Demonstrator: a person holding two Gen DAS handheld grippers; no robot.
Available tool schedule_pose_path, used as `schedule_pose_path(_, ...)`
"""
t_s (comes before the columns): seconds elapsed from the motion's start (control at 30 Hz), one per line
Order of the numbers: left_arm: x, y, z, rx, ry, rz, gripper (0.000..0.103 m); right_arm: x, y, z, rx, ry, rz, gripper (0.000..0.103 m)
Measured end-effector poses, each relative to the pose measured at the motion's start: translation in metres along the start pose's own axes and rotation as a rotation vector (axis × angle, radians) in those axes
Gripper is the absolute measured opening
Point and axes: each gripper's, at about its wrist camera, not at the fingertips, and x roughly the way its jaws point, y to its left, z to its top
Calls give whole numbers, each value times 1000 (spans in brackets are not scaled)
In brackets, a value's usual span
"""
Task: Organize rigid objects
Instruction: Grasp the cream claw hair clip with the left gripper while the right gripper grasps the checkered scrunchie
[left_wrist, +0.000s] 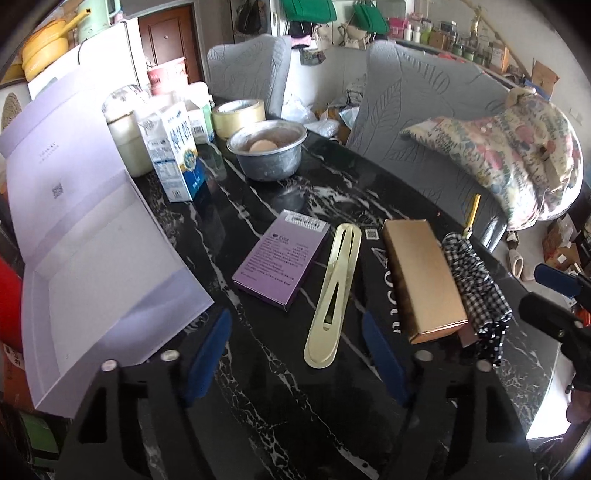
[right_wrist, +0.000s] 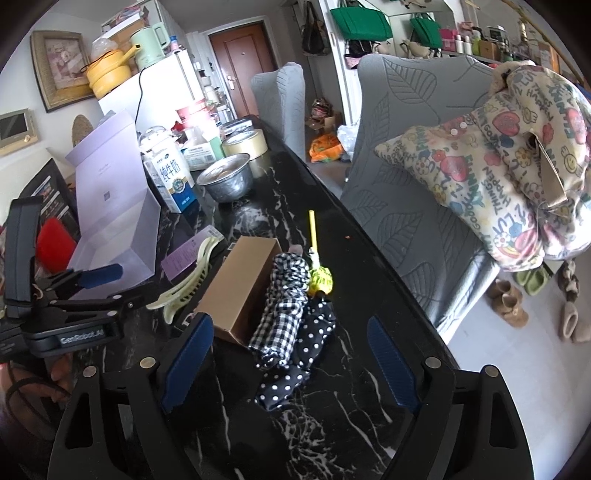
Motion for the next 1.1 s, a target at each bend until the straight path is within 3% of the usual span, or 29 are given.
schedule_pose_path(0.17,19,0,2,2,47,-60,54,7,-5,-2,12,19,-1,80)
schedule_pose_path(0.5,47,-18,0,106,126,-47,42,15,-15,-2,38,37,-7,77)
schedule_pose_path(0.63,48,-18,4,98,129,-78,23,18,-19,-4,51,50,-7,76)
schedule_pose_path(0.77,47,-27,2,151,100,-58,22,19,-22,-5,66,62,12,68)
schedule_pose_path(0.97,35,-21,-4,125,89,-73,22,18,-18,-5,53,67,30,50)
schedule_pose_path(1.1,24,-13,-8,90,81,-74,22,20,-10,-4,34,63,66,49)
